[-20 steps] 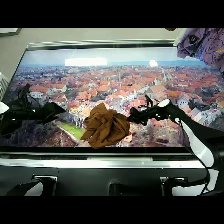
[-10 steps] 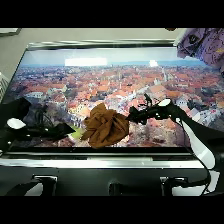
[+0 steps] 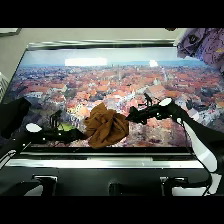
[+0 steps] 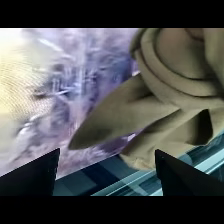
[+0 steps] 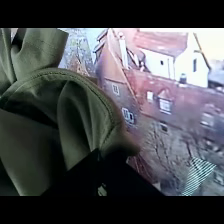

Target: Fold the clothes and pants, and hang the long-sleeved shirts on hangers.

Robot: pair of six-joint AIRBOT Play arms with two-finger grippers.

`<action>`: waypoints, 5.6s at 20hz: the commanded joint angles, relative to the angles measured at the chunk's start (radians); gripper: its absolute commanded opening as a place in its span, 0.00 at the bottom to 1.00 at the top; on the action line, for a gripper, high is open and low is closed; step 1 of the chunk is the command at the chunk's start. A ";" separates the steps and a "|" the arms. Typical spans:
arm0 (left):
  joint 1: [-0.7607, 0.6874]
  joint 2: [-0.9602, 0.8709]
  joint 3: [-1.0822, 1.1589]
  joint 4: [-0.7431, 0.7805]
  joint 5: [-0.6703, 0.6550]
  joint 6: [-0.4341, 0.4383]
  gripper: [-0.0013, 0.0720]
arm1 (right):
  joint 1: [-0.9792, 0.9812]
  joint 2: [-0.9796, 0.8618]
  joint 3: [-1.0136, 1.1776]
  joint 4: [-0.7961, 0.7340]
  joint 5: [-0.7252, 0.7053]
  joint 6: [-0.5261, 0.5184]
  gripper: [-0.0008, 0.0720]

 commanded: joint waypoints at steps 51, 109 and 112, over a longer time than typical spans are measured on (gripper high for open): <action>-0.046 -0.116 0.487 0.352 0.102 -0.331 0.04 | 0.001 -0.244 0.897 -0.489 0.030 0.318 0.05; 0.278 -0.159 1.272 0.342 -0.063 -0.242 0.04 | 0.000 0.249 0.994 -0.844 0.018 0.299 0.05; 0.278 0.076 1.272 0.558 -0.111 -0.341 0.04 | 0.000 0.450 0.994 -0.896 0.028 0.299 0.05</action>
